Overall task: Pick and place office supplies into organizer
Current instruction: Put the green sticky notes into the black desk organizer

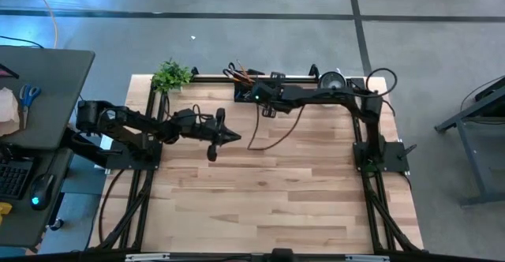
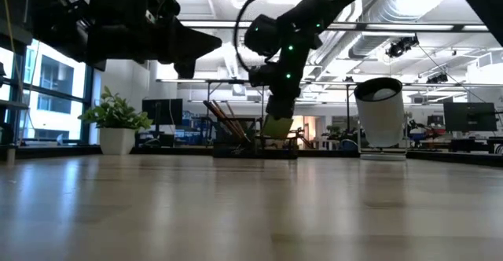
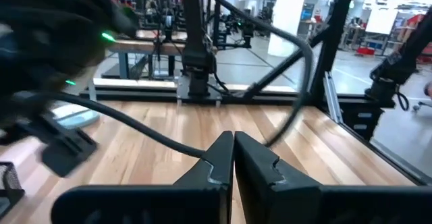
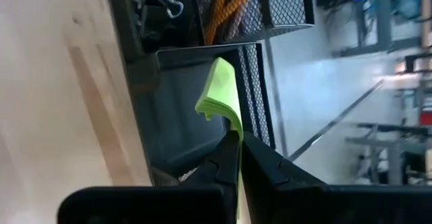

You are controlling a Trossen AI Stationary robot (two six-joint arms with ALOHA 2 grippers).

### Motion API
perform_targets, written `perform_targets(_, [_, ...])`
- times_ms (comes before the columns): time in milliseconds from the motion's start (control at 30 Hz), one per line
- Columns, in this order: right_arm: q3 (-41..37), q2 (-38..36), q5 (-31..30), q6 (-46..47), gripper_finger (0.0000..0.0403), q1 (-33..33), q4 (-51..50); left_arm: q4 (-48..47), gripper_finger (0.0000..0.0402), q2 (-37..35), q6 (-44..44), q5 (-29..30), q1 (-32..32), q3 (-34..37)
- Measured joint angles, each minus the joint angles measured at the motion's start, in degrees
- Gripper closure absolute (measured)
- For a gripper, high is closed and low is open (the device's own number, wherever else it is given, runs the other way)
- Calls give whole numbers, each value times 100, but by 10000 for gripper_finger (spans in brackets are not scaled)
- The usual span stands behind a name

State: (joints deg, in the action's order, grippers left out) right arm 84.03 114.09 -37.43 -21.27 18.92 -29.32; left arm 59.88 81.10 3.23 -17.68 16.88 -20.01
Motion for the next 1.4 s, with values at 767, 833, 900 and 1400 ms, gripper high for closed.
perform_targets(767, [297, 142, 1226, 478, 323, 435, -378, -13, 401, 0, -15, -34, 0, 61])
perform_targets(833, [297, 142, 1430, 479, 315, 435, -385, -15, 401, 0, -23, -32, 0, 60])
perform_targets(900, [297, 142, 1601, 498, 310, 428, -409, -19, 399, 0, -23, -32, 0, 61])
perform_targets(1400, [291, 142, 3653, 614, 334, 502, -1090, -134, 399, 0, -152, -28, 0, 61])
